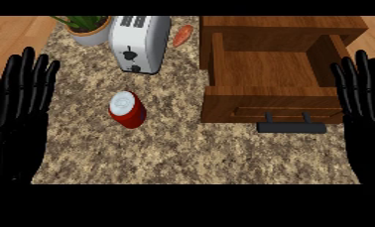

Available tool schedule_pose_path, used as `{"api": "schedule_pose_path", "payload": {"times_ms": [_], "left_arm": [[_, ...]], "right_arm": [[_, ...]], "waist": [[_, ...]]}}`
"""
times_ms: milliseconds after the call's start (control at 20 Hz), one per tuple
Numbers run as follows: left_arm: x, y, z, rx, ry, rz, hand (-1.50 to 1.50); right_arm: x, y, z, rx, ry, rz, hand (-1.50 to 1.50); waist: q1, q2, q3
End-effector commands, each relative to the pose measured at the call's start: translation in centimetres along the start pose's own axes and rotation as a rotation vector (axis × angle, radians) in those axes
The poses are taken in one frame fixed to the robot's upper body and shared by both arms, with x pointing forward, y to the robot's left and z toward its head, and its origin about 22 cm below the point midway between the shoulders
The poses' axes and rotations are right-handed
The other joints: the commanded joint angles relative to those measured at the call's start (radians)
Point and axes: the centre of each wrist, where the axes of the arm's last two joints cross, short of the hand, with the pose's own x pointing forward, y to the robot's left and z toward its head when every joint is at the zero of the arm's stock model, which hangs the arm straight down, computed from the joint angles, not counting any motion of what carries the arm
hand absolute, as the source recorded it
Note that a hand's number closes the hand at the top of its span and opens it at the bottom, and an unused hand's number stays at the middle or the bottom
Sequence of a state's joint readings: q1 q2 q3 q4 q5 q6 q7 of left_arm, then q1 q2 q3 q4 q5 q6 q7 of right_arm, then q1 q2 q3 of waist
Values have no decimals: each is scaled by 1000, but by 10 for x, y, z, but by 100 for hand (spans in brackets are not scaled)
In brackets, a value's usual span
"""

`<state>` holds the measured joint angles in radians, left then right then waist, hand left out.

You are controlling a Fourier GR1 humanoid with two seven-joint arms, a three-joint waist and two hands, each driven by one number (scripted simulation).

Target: Pick up the can, place it into the drawer and close the drawer

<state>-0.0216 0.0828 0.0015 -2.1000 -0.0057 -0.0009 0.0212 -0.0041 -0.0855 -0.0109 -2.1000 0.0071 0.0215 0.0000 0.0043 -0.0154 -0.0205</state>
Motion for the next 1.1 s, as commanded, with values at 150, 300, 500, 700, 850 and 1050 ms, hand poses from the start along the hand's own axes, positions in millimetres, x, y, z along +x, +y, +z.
{"api": "schedule_pose_path", "payload": {"times_ms": [150, 300, 500, 700, 850, 1050], "left_arm": [[-9, 14, -16, -270, -27, 170, -150], [-31, 21, -4, -325, 267, 53, -150], [-12, 29, -14, -384, 332, 72, -150], [-6, 67, -23, -404, 357, 102, -150], [9, 78, -13, -386, 344, 67, -150], [6, 103, -17, -399, 339, 88, -150]], "right_arm": [[4, 12, -6, 41, 11, -34, -150], [-27, -12, 22, -157, 287, 4, -150], [-17, -33, 26, -213, 309, 37, -150], [-11, -40, 47, -225, 325, 31, -150], [-18, -48, 61, -227, 318, 44, -150], [-5, -78, 60, -219, 317, 18, -150]], "waist": [[-9, 18, 19], [-38, 30, 22], [-11, 14, 22], [-11, 14, 21], [-6, 14, 21], [-7, 14, 21]]}}
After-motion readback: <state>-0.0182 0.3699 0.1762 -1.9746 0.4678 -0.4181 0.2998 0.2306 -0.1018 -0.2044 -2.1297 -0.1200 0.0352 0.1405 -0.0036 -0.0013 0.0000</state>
